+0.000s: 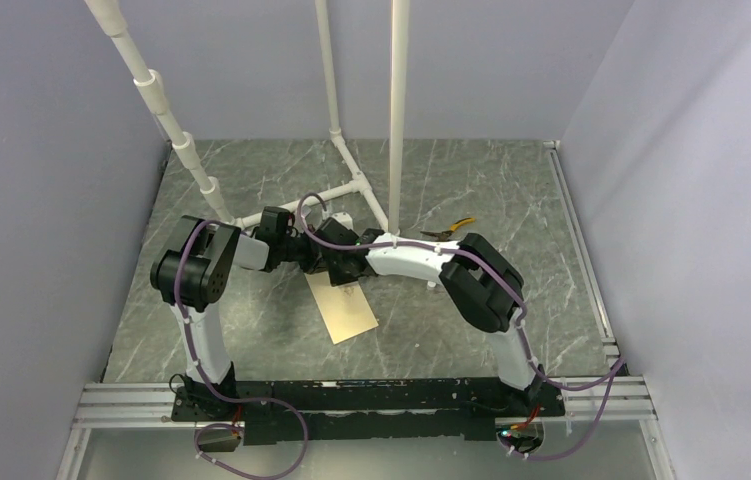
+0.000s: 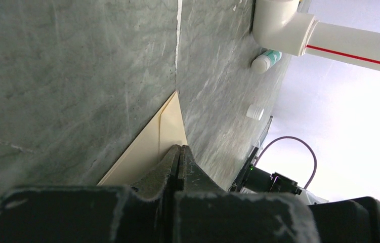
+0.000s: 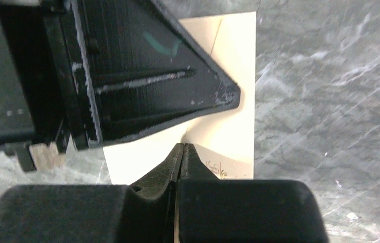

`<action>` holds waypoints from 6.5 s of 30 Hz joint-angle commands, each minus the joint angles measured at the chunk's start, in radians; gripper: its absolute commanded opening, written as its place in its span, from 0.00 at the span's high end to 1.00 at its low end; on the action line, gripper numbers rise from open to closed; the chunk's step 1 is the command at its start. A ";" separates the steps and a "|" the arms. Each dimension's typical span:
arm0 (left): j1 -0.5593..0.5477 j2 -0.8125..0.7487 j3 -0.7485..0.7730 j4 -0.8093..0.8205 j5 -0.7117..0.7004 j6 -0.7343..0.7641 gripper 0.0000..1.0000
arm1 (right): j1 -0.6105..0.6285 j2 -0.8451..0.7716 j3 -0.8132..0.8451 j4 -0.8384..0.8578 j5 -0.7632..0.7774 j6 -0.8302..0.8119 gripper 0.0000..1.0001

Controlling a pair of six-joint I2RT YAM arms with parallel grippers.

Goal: Place the letter into the envelope and seal it

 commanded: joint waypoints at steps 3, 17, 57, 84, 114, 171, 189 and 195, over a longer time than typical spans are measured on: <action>0.010 0.085 -0.050 -0.144 -0.155 0.060 0.97 | 0.051 -0.007 -0.075 -0.115 -0.117 0.033 1.00; 0.015 0.087 -0.046 -0.151 -0.154 0.068 0.98 | 0.052 -0.046 -0.134 -0.129 -0.010 0.036 1.00; 0.016 0.086 -0.022 -0.193 -0.153 0.090 0.98 | -0.007 -0.062 0.064 -0.052 0.062 -0.126 1.00; 0.018 0.093 0.009 -0.227 -0.174 0.106 0.98 | 0.023 -0.023 -0.112 -0.212 -0.045 -0.170 0.87; -0.007 -0.422 0.156 -0.542 -0.282 0.158 0.38 | -0.258 -0.772 -0.578 -0.134 0.149 0.093 0.54; -0.012 -0.705 0.068 -0.626 -0.427 0.242 0.09 | -0.499 -0.357 -0.528 0.174 -0.260 -0.902 0.62; -0.015 -0.793 -0.015 -0.238 -0.091 0.206 0.10 | -0.462 -0.808 -0.521 0.158 -0.621 -0.817 0.89; -0.022 -0.898 -0.054 0.024 0.035 0.177 0.10 | -0.448 -0.924 -0.474 0.397 -0.726 -0.426 0.91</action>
